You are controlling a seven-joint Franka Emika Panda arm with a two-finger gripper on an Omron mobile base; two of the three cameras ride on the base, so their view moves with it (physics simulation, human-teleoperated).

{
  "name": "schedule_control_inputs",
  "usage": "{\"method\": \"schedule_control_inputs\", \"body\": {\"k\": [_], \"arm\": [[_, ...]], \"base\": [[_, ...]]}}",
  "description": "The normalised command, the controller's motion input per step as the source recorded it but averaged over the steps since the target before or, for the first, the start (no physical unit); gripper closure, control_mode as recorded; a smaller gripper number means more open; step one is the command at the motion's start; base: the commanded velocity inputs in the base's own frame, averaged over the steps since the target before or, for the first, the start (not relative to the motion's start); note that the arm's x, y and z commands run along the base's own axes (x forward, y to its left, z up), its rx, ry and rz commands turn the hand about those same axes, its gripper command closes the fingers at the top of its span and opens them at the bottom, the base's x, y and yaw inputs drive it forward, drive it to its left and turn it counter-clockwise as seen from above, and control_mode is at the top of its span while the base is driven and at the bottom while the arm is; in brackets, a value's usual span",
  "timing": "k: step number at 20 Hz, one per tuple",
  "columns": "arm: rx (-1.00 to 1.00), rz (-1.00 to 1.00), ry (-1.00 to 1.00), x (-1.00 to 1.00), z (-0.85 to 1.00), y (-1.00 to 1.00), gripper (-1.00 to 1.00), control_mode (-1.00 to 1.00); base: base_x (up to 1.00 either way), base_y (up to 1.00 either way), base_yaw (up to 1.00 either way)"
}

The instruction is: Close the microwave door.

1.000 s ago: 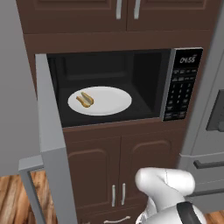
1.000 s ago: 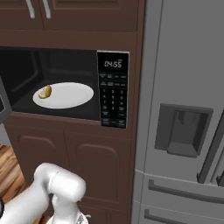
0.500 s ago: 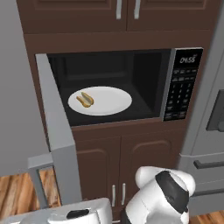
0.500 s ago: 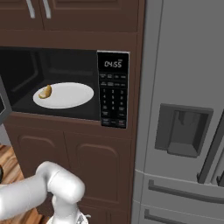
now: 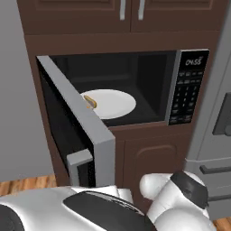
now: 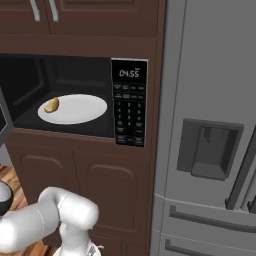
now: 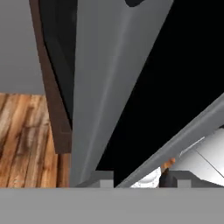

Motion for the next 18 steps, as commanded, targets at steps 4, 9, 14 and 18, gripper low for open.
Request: {"method": "schedule_control_inputs", "body": {"k": [4,9,14,18], "arm": [[0.02,-0.27,0.01,1.00,-0.21,-0.63,-1.00,-1.00],[0.05,-0.25,-0.05,1.00,-0.21,-0.59,-1.00,-1.00],[0.01,-0.22,-0.09,1.00,-0.05,-0.38,-1.00,-1.00],[0.00,-0.15,-0.11,1.00,-0.01,-0.07,-1.00,-1.00]], "base": [[0.00,0.00,0.00],[0.00,0.00,0.00],[0.00,0.00,0.00],[0.00,0.00,0.00]]}}
